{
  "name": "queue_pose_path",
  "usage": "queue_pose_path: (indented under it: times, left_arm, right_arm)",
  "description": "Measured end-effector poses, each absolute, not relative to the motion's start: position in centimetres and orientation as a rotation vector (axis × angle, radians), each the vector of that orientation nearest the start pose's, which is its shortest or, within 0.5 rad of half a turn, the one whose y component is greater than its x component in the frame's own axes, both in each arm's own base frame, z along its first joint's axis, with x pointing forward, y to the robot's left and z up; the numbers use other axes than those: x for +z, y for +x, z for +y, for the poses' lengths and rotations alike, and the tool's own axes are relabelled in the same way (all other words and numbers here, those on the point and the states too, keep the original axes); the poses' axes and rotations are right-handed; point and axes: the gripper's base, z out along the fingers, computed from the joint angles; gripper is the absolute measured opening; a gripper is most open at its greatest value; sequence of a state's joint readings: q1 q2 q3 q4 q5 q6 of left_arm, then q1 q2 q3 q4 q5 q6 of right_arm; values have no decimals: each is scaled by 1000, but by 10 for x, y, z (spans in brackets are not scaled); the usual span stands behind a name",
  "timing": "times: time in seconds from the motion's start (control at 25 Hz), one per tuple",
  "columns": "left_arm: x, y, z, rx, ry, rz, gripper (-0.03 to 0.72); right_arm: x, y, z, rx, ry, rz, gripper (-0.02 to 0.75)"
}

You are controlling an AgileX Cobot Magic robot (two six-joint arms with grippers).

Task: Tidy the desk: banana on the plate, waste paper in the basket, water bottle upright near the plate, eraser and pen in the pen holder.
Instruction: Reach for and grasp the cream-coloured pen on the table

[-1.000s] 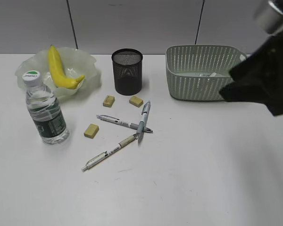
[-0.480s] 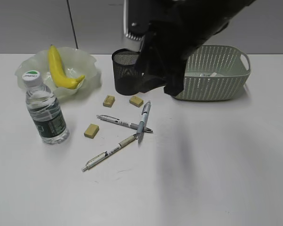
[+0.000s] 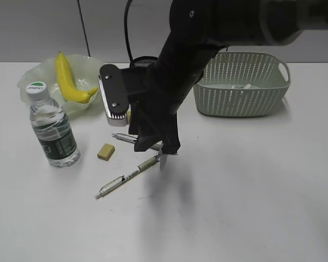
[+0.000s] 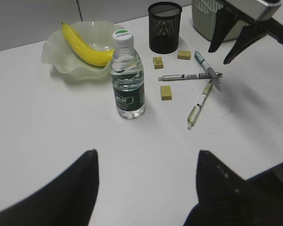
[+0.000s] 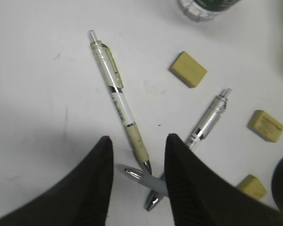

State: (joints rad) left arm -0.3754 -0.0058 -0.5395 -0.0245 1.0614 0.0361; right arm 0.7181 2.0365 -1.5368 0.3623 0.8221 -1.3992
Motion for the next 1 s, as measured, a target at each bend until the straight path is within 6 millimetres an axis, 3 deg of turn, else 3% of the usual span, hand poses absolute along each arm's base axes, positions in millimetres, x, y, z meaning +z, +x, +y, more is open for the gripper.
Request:
queue_pose_path:
  times: [0.2, 1.0]
  left_arm:
    - [288, -11, 2, -246, 412, 1965, 475]
    - [288, -11, 2, -245, 412, 1965, 461]
  right_arm:
    - [165, 307, 312, 281, -2275, 1586, 304]
    - [103, 319, 332, 392, -2284, 1683, 350]
